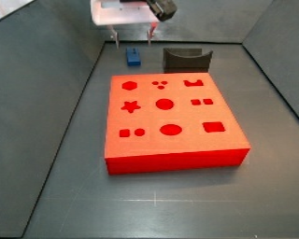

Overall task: Pick up the square-circle object. Move up. Rotate the square-circle object. Place the square-circle object on the fixture. Regrasp the square-circle object. Move to above the board. Insert the square-circle object.
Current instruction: Rotate the square-circle object.

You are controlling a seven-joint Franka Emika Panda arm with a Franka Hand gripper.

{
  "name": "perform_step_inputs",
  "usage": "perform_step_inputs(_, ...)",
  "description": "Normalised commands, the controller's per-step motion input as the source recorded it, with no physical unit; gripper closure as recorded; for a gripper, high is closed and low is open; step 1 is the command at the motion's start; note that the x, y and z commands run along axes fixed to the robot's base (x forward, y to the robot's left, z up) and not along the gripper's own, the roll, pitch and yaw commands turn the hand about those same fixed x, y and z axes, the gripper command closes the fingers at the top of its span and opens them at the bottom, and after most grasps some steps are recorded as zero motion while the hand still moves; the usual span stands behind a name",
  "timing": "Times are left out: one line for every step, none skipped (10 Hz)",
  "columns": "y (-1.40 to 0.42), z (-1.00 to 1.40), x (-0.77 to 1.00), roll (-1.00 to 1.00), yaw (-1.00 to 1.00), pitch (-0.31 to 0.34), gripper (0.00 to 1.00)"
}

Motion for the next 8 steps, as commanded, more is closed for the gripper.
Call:
perform_step_inputs(0.00, 1.00, -0.02, 0.10, -0.01, 0.130, 0.00)
perform_step_inputs(0.00, 0.98, -0.02, 0.11, 0.00, 0.135, 0.00)
perform_step_inputs(0.00, 0.87, -0.02, 0.13, 0.02, 0.136, 0.00)
perform_step_inputs(-0.01, 0.76, -0.02, 0.15, 0.02, 0.138, 0.00)
perform_step_inputs(0.00, 0.00, 0.00, 0.00, 1.00, 0.000, 0.00)
perform_step_inputs(-0.01, -0.10, 0.00, 0.00, 1.00, 0.001, 0.00)
perform_step_inputs(-0.01, -0.16, -0.01, 0.00, 1.00, 0.003, 0.00)
perform_step_inputs(0.01, -0.20, 0.02, 0.00, 1.00, 0.004, 0.00)
